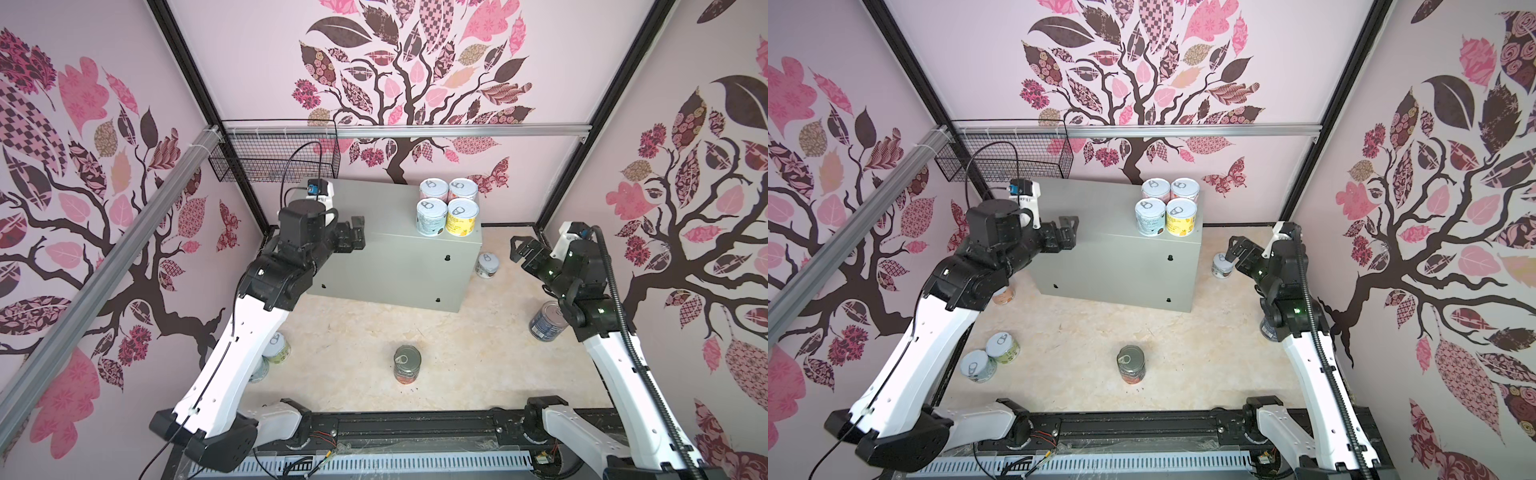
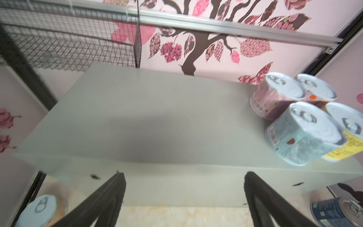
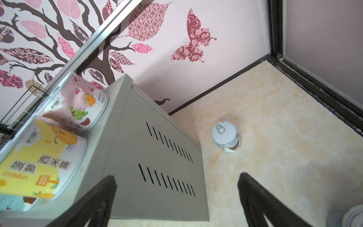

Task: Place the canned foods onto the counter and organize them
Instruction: 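Withdraw the left gripper while the right gripper turns toward the floor can, then lower the left gripper over the green-labelled floor can while the right gripper descends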

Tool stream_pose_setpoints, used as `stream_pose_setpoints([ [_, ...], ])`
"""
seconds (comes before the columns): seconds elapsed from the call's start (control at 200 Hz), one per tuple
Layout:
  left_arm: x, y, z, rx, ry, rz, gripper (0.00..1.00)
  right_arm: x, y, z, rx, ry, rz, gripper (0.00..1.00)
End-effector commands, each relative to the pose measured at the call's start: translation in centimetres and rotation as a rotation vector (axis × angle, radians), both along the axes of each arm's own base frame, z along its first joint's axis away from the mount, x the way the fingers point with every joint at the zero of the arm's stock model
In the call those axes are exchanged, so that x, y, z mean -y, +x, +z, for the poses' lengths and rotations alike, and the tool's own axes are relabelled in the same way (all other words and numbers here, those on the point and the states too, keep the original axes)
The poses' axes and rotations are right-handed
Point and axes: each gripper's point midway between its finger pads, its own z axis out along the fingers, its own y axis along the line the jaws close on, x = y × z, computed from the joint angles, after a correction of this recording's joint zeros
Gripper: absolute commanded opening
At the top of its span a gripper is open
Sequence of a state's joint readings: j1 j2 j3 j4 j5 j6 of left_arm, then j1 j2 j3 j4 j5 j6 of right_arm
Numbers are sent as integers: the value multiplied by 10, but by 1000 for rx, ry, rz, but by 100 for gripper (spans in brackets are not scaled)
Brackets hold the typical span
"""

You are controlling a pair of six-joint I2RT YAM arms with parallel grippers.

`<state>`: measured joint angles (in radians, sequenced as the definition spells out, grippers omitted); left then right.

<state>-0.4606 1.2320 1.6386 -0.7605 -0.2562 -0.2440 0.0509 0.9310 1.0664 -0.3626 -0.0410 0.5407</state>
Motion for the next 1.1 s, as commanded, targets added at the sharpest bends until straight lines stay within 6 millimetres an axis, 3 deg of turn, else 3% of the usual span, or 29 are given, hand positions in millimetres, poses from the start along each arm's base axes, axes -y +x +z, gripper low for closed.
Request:
stream_pose_setpoints([
  [0.0,-25,-13,-37,-77,51,104,98,-3,-17,-17,-43,-30,31,100],
  [0.2,-53,-42,-91,-167,49,215,98,-13,-39,-59,-103,4,90,100],
  [0.415,-87,-58,-164,-345,99,449,98,-25,-60,-101,-161,74,142,100],
  [0.52,-101,-66,-189,-382,97,543,98,-33,-69,-128,-206,86,171,100],
  [0.645,-120,-75,-216,-421,24,639,98,-48,-76,-160,-253,75,200,100],
  [0.855,-165,-93,-285,-622,-163,859,98,-77,-81,-201,-329,72,272,100],
  [0.975,-178,-95,-306,-675,-164,931,98,-79,-81,-217,-352,65,281,100],
  [1.095,-186,-90,-313,-665,-150,995,98,-81,-85,-233,-384,60,297,100],
])
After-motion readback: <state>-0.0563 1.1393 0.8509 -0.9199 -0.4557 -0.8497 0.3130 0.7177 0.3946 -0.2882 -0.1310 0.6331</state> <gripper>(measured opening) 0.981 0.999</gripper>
